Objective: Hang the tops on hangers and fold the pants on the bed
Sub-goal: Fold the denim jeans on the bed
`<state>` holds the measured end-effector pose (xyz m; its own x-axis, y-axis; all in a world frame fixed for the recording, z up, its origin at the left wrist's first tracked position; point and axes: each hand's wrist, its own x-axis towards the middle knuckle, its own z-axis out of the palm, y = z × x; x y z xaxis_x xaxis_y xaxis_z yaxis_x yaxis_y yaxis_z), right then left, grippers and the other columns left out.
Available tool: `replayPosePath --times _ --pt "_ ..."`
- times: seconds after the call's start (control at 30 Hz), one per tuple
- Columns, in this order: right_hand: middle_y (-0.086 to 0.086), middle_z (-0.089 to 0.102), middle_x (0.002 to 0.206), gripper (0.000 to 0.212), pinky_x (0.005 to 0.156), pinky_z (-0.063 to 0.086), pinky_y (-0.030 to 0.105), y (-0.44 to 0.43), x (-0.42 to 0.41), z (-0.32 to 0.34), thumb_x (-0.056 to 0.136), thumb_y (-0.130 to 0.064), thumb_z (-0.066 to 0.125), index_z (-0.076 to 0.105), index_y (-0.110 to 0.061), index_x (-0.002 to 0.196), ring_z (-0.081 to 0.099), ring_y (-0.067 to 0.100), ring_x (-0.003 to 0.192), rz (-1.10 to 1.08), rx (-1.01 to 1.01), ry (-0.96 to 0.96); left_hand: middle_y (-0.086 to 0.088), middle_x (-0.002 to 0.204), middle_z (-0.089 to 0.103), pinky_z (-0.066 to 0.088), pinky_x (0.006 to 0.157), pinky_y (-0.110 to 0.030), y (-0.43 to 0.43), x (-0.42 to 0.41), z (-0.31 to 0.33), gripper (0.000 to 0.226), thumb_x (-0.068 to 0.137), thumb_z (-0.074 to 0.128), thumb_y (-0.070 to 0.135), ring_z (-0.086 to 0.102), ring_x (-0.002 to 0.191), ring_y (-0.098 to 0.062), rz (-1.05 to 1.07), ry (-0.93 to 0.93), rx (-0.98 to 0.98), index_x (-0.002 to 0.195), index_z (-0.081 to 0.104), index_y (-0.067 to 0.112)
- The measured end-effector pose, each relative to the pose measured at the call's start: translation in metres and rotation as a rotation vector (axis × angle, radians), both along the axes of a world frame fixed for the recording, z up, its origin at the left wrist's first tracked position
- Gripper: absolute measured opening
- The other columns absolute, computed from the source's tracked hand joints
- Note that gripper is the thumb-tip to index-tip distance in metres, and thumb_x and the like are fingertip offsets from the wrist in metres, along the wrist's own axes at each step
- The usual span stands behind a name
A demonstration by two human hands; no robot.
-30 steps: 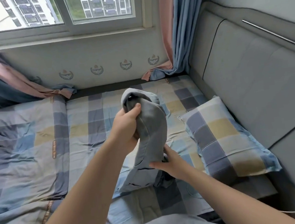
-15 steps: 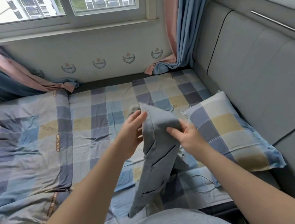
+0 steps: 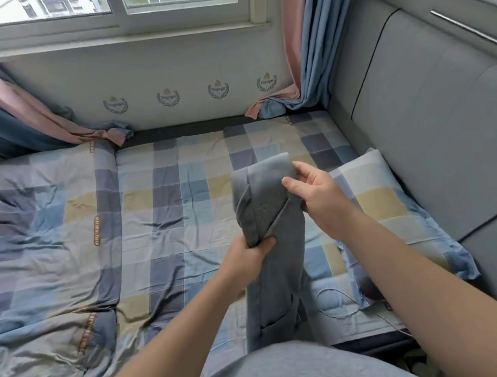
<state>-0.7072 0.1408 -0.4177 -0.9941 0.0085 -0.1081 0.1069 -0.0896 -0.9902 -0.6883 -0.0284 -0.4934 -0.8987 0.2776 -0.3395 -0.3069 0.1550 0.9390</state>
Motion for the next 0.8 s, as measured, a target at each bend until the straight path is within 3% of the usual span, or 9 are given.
replayPosePath --times 0.1,0.2,0.27,0.33,0.4,0.47,0.6,0.73,0.8 --pt "-0.008 0.054 0.142 0.047 0.109 0.042 0.029 0.005 0.009 -0.018 0.099 -0.021 0.061 0.047 -0.023 0.143 0.048 0.010 0.134 0.067 0.206 -0.033 0.012 0.102 0.075 0.056 0.074 -0.019 -0.007 -0.007 0.008 0.020 0.097 0.065 0.014 0.071 0.094 -0.006 0.060 0.011 0.053 0.100 0.068 0.034" --pt "-0.004 0.050 0.147 0.055 0.117 0.035 0.040 0.008 0.025 -0.047 0.094 -0.032 0.068 0.046 -0.025 0.144 0.043 0.014 0.139 0.125 0.208 -0.103 -0.001 0.105 0.077 0.058 0.084 -0.033 -0.014 -0.014 0.021 0.019 0.098 0.062 0.009 0.071 0.104 -0.021 0.140 -0.018 0.153 0.110 0.071 0.019" --pt "-0.005 0.057 0.141 0.066 0.111 0.042 0.037 0.007 0.037 -0.067 0.083 -0.043 0.075 0.049 -0.026 0.141 0.049 0.013 0.135 0.154 0.156 -0.165 -0.011 0.112 0.074 0.056 0.092 -0.043 -0.016 -0.017 0.034 0.022 0.099 0.059 0.009 0.069 0.109 -0.028 0.166 -0.030 0.205 0.118 0.070 0.012" --pt "-0.017 0.066 0.126 0.068 0.095 0.052 0.023 0.000 0.047 -0.083 0.072 -0.054 0.079 0.054 -0.035 0.132 0.058 0.004 0.122 0.211 0.150 -0.258 -0.013 0.114 0.073 0.056 0.094 -0.044 -0.018 -0.019 0.048 0.023 0.099 0.059 0.010 0.068 0.110 -0.029 0.167 -0.023 0.244 0.121 0.068 0.012" --pt "-0.026 0.068 0.117 0.063 0.085 0.053 0.016 -0.007 0.055 -0.098 0.070 -0.054 0.080 0.056 -0.041 0.127 0.062 -0.002 0.112 0.299 0.186 -0.325 -0.015 0.118 0.072 0.056 0.094 -0.043 -0.018 -0.022 0.063 0.027 0.100 0.058 0.011 0.068 0.112 -0.028 0.145 -0.010 0.295 0.126 0.066 0.011" --pt "-0.017 0.069 0.119 0.052 0.091 0.053 0.025 -0.014 0.059 -0.114 0.078 -0.047 0.078 0.059 -0.036 0.125 0.063 0.007 0.114 0.303 0.242 -0.351 -0.015 0.119 0.071 0.057 0.091 -0.041 -0.017 -0.025 0.075 0.030 0.100 0.057 0.012 0.068 0.111 -0.026 0.141 0.004 0.323 0.129 0.063 0.010" --pt "-0.006 0.071 0.102 0.006 0.084 0.053 0.034 -0.014 0.052 -0.116 0.095 -0.029 0.067 0.067 -0.027 0.101 0.066 0.023 0.103 0.101 0.291 -0.331 -0.011 0.114 0.074 0.059 0.080 -0.032 -0.021 -0.034 0.086 0.025 0.101 0.057 0.017 0.071 0.106 -0.022 0.188 -0.004 0.386 0.124 0.065 0.009" --pt "-0.002 0.073 0.091 0.006 0.075 0.053 0.034 -0.006 0.038 -0.088 0.095 -0.029 0.069 0.070 -0.026 0.089 0.067 0.022 0.091 -0.055 0.251 -0.277 -0.023 0.098 0.068 0.049 0.085 -0.045 -0.033 -0.037 0.074 0.058 0.094 0.066 0.038 0.064 0.097 -0.039 0.133 -0.031 0.351 0.122 0.056 -0.012" --pt "0.002 0.074 0.092 0.004 0.080 0.053 0.036 -0.004 0.031 -0.070 0.094 -0.026 0.070 0.072 -0.024 0.092 0.068 0.021 0.092 -0.114 0.200 -0.221 -0.012 0.112 0.071 0.053 0.090 -0.042 -0.035 -0.031 0.058 0.057 0.087 0.070 0.042 0.067 0.105 -0.031 0.062 -0.056 0.302 0.127 0.058 0.004"
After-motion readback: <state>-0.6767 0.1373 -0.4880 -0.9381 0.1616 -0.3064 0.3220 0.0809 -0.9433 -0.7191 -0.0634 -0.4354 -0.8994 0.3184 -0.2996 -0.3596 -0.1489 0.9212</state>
